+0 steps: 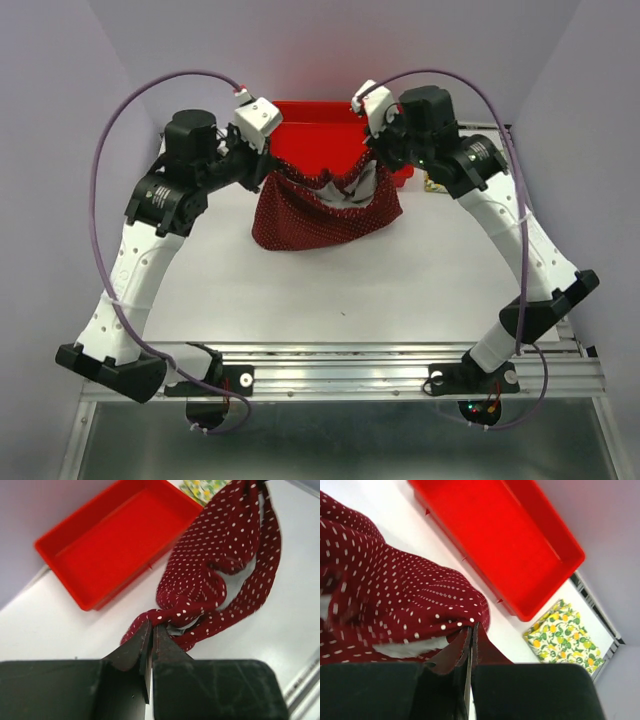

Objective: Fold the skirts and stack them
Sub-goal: Flatten the skirt out

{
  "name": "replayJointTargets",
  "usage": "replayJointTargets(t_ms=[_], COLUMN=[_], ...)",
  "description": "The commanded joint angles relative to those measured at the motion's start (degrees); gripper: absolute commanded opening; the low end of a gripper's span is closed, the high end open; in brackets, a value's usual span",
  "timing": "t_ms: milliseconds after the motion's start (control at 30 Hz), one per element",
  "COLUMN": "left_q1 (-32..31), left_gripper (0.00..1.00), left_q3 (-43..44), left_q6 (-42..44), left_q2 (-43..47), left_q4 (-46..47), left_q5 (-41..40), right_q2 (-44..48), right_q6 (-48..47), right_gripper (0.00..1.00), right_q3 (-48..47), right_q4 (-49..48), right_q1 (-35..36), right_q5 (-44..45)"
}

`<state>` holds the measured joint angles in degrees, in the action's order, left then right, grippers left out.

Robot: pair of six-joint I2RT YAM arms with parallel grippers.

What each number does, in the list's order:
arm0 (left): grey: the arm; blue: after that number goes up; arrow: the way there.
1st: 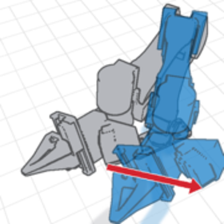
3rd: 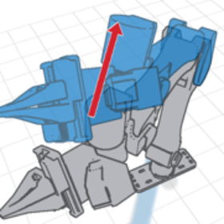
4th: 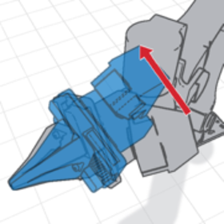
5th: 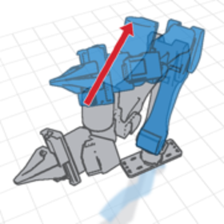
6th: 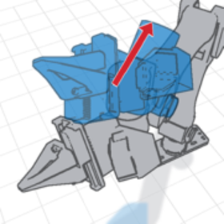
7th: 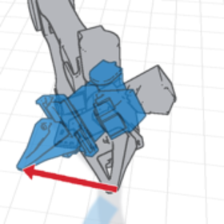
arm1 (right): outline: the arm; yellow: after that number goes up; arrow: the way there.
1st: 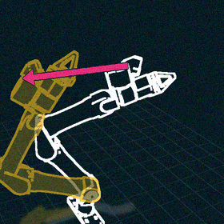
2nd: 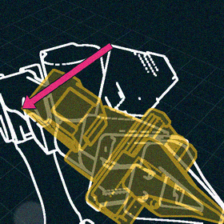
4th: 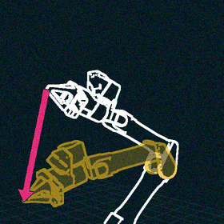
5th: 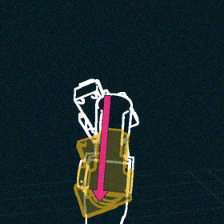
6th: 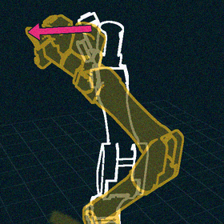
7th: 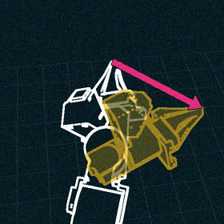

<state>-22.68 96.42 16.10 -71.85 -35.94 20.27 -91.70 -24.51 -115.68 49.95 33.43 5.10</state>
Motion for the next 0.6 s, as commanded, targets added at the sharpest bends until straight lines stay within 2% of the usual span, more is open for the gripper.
replayJointTargets(t_ms=[0, 33, 100, 133, 167, 233, 300, 333, 467, 567], left_q1=[0.6, 5.84, 12.96, 13.01, 17.19, 20.55, 20.48, 20.31, 18.81, 18.81], left_gripper=[0.0, 0.0, 0.0, 0.0, 0.0, 0.0, 0.0, 0.0, 0.0, 0.0], left_q3=[1.21, 2.27, 2.64, 2.02, 1.49, 1.4, 1.93, 3.49, 7.2, 5.8], left_q6=[-2.57, -2.39, -2.13, -1.86, -1.77, -1.51, -1.51, -1.86, -0.99, 2.35], left_q2=[-1.62, -0.75, 2.05, 3.29, 4.26, 5.67, 5.5, 4.11, 0.93, 3.56], left_q4=[-0.18, -0.18, 2.01, 3.15, 5.6, 7.2, 7.65, 6.77, 3.17, 4.38], left_q5=[1.01, -0.13, -8.81, -11.89, -13.92, -16.4, -12.48, -9.4, -4.2, -3.22], right_q2=[-1.12, -0.07, 3.96, 4.86, 5.47, 6.01, 5.92, 4.53, -0.41, 2.65], right_q6=[0.37, -0.44, -1.32, -1.68, -1.94, -2.21, -0.73, 0.16, 0.87, -2.29], right_gripper=[0.01, 0.01, 0.01, 0.01, 0.01, 0.01, 0.01, 0.01, 0.01, 0.01], right_q3=[-0.43, 0.79, 3.96, 4.58, 4.76, 4.15, 4.06, 1.88, -7.36, -5.89], right_q4=[1.47, 0.59, -5.18, -6.52, -7.58, -9.95, -11.1, -9.28, -2.76, -5.64], right_q1=[1.37, 0.16, -6.33, -8.88, -13.26, -15.41, -15.41, -15.41, -14.8, -14.8], right_q5=[4.01, 7.95, 10.7, 11.24, 11.85, 13.0, 12.83, 9.61, 7.2, 7.99])
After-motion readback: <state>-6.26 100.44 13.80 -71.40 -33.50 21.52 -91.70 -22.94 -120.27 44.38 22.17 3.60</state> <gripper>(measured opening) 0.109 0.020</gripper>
